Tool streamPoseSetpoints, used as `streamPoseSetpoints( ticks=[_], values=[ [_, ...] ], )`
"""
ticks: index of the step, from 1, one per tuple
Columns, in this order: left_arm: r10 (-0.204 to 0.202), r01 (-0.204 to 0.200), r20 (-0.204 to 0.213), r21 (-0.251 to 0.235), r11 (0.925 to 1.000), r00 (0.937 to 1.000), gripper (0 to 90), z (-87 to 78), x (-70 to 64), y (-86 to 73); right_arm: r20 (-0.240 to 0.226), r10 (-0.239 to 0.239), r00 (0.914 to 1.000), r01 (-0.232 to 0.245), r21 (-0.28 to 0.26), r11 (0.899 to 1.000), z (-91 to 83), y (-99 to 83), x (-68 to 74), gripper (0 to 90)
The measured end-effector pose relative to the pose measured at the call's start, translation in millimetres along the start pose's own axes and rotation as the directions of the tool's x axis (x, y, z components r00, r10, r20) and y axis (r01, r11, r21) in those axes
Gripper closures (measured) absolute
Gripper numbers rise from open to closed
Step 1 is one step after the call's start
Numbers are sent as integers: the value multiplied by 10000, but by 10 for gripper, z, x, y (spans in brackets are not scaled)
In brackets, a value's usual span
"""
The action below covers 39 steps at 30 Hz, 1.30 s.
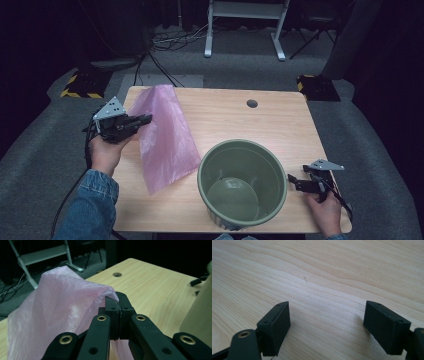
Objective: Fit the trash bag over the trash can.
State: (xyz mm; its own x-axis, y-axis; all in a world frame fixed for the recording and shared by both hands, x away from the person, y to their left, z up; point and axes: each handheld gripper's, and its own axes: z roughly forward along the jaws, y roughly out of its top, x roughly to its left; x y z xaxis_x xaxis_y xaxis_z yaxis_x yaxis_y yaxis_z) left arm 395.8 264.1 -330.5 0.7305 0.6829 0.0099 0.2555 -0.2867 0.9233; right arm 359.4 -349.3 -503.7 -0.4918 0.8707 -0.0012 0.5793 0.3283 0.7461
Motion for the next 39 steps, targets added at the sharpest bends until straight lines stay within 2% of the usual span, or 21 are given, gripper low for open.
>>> streamPoseSetpoints(
  ticks=[8,13,17,24,32,39],
  values=[
    [349,-332,345,-485,9983,9988,887,-106,-77,238,-1,1,10000,-1,1,10000,0,0,0,214],
    [652,-621,505,-605,9962,9966,888,-173,-117,347,0,2,10000,-2,1,10000,0,0,0,215],
    [820,-759,898,-697,9947,9926,888,-219,-135,408,0,1,10000,-1,1,10000,0,0,0,214],
    [989,-882,1207,-909,9919,9878,888,-313,-180,567,1,-1,10000,1,-1,10000,0,0,0,214],
    [1416,-1273,1288,-1132,9854,9815,887,-468,-280,787,1,1,10000,-1,0,10000,0,0,0,214],
    [1585,-1395,1392,-1374,9806,9775,887,-599,-344,937,2,1,10000,-1,0,10000,0,0,1,214]
  ],
)
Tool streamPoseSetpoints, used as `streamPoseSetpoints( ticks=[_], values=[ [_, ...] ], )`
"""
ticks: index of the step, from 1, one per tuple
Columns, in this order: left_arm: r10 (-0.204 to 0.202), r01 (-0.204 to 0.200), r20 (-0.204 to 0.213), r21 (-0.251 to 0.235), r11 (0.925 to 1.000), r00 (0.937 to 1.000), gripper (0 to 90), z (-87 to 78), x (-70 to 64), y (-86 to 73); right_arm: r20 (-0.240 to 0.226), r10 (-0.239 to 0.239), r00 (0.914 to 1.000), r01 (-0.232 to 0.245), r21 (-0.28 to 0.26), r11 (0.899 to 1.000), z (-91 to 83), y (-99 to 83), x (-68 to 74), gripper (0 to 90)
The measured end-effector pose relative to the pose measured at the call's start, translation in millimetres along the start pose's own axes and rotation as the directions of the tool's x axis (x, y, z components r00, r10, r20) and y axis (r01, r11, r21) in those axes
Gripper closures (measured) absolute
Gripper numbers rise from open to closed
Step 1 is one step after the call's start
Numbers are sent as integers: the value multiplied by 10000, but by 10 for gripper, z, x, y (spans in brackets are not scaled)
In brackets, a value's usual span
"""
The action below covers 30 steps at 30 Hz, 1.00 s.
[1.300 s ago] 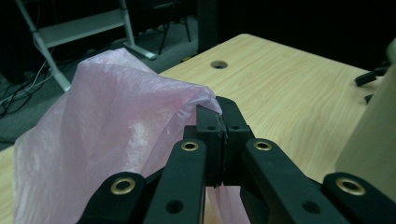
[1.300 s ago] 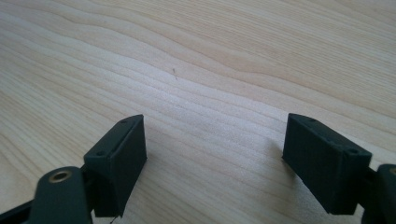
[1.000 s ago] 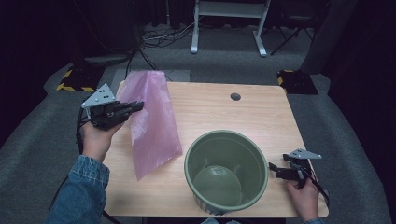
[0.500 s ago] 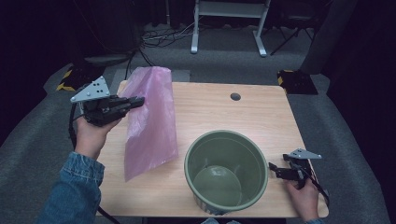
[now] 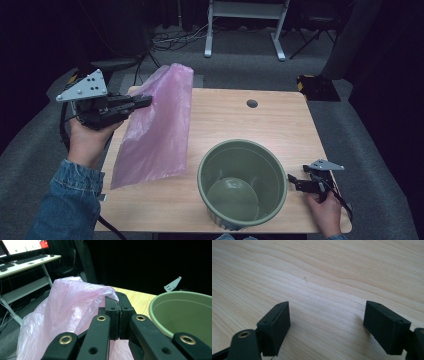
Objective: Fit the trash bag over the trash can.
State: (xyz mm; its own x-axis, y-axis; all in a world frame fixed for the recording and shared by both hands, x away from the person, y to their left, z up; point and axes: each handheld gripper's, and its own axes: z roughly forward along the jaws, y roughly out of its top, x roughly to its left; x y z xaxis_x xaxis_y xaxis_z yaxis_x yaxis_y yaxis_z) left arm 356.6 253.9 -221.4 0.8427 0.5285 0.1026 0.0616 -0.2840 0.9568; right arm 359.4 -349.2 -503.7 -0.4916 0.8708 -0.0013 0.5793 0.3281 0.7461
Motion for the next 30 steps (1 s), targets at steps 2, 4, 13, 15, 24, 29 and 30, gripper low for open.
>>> streamPoseSetpoints(
  ticks=[2,4,13,15,24,29,30],
  values=[
    [76,-76,81,-76,9999,9999,887,-23,-27,44,0,-2,10000,2,1,10000,0,0,0,214],
    [142,-140,166,-126,9998,9998,887,-45,-56,91,-1,-2,10000,2,1,10000,0,0,0,214],
    [401,-383,353,-525,9979,9986,885,-168,-164,248,-6,-12,10000,12,1,10000,0,0,0,214],
    [399,-373,450,-577,9976,9982,885,-183,-181,273,-8,-12,10000,12,0,10000,0,0,0,214],
    [577,-506,871,-814,9954,9945,884,-239,-287,409,-11,-12,10000,12,2,10000,0,0,0,214],
    [674,-554,1109,-1075,9927,9915,884,-257,-352,463,-19,-10,10000,10,1,10000,-1,0,0,214],
    [705,-574,1163,-1123,9920,9907,884,-257,-367,477,-18,-10,10000,10,1,10000,-1,0,0,214]
  ],
)
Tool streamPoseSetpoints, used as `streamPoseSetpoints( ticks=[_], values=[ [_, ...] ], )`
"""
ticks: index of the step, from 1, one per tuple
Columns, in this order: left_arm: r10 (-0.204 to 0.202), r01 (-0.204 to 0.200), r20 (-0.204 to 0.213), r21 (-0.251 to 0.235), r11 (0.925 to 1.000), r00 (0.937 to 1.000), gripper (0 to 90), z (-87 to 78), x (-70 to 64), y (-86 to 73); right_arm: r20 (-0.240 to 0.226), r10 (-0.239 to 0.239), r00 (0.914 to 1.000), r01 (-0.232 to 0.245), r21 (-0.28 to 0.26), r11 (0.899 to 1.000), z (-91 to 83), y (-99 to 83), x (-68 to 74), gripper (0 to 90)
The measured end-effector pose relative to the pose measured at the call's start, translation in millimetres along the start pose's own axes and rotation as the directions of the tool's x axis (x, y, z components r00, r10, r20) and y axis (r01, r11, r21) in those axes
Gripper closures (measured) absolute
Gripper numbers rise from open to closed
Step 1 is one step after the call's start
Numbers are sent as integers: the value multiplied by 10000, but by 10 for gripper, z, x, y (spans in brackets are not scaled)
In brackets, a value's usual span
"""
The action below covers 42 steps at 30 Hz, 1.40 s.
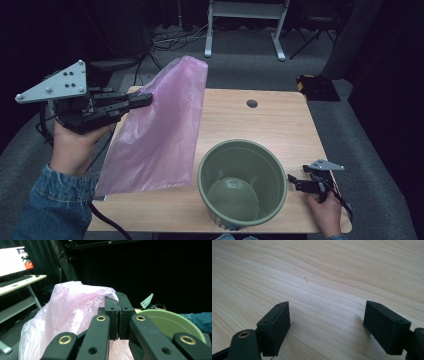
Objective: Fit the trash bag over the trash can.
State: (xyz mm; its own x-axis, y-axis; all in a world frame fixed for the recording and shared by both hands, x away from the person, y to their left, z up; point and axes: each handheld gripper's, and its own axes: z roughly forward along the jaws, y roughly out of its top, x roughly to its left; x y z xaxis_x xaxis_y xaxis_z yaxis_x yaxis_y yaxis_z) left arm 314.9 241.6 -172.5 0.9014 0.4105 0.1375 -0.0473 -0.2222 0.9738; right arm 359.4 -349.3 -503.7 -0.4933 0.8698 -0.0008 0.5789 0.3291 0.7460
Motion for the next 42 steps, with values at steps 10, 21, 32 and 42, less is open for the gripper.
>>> streamPoseSetpoints(
  ticks=[10,21,32,42],
  values=[
    [468,-462,293,-230,9987,9985,883,18,-99,194,0,-3,10000,3,-1,10000,0,0,0,214],
    [658,-627,508,-604,9962,9965,882,102,-139,355,-1,-3,10000,3,1,10000,0,0,0,214],
    [611,-585,850,-320,9978,9945,879,501,-124,328,1,-4,10000,4,-1,10000,0,0,0,214],
    [590,-593,1228,-11,9982,9907,877,838,-148,298,-2,-7,10000,7,5,10000,0,0,0,214]
  ],
)
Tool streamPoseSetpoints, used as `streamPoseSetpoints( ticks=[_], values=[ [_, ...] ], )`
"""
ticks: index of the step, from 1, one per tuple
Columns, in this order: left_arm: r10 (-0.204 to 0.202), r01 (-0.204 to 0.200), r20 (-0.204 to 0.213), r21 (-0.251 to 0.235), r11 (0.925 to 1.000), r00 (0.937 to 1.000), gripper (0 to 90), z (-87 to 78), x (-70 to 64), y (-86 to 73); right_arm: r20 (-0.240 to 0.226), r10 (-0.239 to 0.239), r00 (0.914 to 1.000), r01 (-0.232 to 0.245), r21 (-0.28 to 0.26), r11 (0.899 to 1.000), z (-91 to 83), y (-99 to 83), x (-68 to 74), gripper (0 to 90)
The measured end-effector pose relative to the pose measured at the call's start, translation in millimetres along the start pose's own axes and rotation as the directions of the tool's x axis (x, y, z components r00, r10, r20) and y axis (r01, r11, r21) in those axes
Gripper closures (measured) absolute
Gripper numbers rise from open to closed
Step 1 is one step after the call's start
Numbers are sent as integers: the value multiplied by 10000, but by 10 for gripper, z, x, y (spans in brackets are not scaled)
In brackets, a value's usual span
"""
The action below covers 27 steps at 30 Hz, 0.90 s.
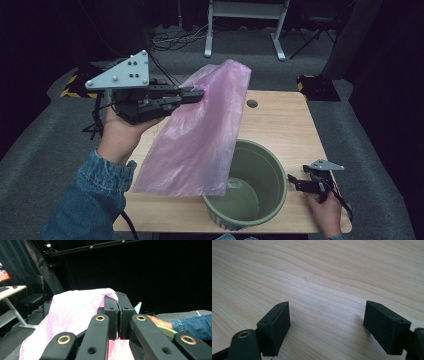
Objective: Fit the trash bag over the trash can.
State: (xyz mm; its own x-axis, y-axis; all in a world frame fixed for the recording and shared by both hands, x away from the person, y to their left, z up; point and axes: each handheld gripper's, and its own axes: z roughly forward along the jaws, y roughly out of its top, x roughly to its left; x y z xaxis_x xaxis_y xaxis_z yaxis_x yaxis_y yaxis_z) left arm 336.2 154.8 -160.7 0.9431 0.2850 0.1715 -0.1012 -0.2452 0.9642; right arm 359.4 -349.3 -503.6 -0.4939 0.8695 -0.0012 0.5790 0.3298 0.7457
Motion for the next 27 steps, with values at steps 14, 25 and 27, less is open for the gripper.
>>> streamPoseSetpoints(
  ticks=[14,25,27],
  values=[
    [-154,137,434,388,9992,9989,876,474,8,-93,-4,6,10000,-6,2,10000,0,0,0,214],
    [-290,244,812,575,9980,9963,867,800,-32,-180,-5,-21,10000,21,-14,10000,0,1,-2,213],
    [-235,193,757,559,9983,9969,867,836,-42,-192,-36,-57,10000,57,-13,10000,1,1,-1,213]
  ],
)
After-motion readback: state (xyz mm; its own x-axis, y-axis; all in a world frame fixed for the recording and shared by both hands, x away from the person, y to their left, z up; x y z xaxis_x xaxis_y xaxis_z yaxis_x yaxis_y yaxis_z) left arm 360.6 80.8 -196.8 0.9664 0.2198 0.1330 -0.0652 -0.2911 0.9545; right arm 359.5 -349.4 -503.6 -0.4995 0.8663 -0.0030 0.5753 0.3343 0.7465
